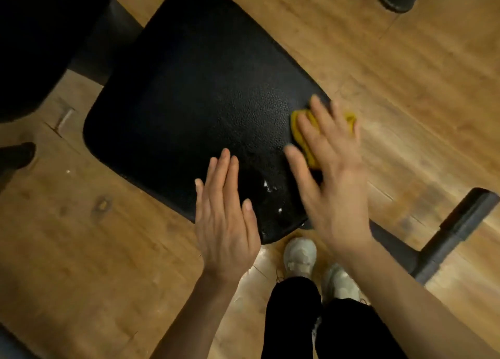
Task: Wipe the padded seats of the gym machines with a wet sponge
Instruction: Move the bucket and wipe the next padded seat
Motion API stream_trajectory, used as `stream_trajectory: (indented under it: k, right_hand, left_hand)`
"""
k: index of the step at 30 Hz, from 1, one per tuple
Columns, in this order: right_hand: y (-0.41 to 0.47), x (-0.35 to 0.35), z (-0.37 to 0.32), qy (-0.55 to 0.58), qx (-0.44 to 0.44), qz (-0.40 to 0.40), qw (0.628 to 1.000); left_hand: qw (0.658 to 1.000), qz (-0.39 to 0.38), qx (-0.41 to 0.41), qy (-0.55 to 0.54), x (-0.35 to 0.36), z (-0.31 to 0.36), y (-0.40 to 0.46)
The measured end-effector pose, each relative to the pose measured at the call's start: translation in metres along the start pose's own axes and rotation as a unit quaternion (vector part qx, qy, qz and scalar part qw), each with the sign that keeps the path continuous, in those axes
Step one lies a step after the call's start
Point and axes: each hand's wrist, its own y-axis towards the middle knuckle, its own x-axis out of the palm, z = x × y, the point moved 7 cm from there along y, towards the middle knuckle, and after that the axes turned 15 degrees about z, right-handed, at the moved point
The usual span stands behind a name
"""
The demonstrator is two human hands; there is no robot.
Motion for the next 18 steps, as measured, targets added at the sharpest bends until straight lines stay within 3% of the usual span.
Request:
stream_trajectory:
  k: [3,5,9,11,14,16,18]
  right_hand:
    - [-0.053,-0.008,-0.013,-0.007,-0.104,-0.088,0.991]
    - [-0.034,-0.005,-0.008,-0.010,-0.143,-0.112,0.983]
    - [0.028,0.008,-0.004,-0.016,-0.054,-0.011,0.998]
    - [-0.002,0.012,-0.012,-0.011,-0.031,-0.024,0.999]
    - [-0.062,0.009,-0.028,-0.019,-0.153,-0.134,0.979]
    - [-0.049,0.006,-0.020,-0.021,-0.241,-0.181,0.953]
    - [-0.003,0.005,-0.006,-0.016,-0.204,-0.153,0.967]
  left_hand:
    - [1.000,-0.002,0.011,0.001,0.001,-0.001,0.001]
    - [1.000,-0.003,0.011,0.007,0.001,-0.001,0.001]
    - [1.000,-0.001,0.011,0.010,0.003,-0.001,0.001]
    - [1.000,-0.007,0.011,0.017,0.003,-0.002,0.001]
    - [1.000,-0.005,0.014,0.011,0.003,-0.002,0.001]
    - [1.000,-0.005,0.008,0.010,0.003,-0.002,0.001]
    - [1.000,0.006,0.012,0.014,0.002,-0.002,0.000]
